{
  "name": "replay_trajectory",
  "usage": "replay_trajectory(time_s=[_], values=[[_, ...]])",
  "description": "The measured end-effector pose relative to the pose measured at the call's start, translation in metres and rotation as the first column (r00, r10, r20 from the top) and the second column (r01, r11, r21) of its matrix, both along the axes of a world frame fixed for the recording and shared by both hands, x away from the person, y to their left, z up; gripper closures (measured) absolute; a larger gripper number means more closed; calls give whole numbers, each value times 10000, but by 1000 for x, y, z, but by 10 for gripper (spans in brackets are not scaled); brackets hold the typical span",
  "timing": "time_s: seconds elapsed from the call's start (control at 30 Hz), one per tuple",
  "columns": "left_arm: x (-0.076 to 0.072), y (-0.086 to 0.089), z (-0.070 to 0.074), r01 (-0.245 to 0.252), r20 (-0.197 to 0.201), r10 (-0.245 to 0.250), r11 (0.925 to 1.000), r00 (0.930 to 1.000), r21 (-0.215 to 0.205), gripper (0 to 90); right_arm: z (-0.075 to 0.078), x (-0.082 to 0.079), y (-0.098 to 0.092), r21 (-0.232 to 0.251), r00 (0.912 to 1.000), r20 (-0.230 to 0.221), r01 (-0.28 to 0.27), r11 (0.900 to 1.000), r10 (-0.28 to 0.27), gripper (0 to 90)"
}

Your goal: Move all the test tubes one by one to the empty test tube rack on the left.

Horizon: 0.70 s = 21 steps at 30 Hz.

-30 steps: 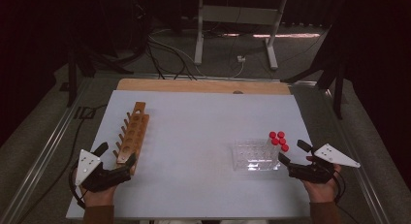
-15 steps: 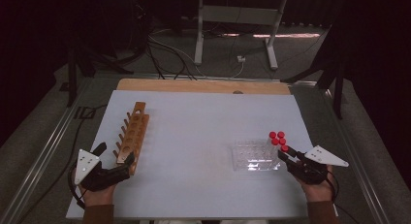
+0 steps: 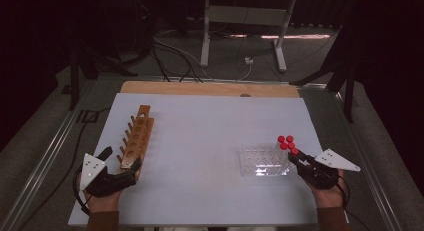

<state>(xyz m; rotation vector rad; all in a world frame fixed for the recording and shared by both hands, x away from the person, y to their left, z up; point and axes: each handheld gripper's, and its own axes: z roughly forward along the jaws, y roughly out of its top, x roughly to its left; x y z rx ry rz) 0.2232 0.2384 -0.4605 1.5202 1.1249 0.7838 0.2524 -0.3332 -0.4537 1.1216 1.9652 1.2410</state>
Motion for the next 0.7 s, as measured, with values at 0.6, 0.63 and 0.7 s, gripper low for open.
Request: replay_trajectory(time_s=[0.6, 0.63, 0.7], values=[[13, -51, 36, 1750, 170, -1747, 9845, 9845, -139, 10, 51, -3, 5, 262, 9954, 786, -570, 9980, 548, 706], [15, -55, 37, 1885, 177, -1882, 9819, 9820, -170, 10, 52, -3, 6, 361, 9951, 765, -653, 9972, 624, 706], [18, -63, 39, 2227, 208, -2223, 9746, 9748, -222, 10, 54, -3, 9, 462, 9942, 746, -813, 9956, 778, 706]])
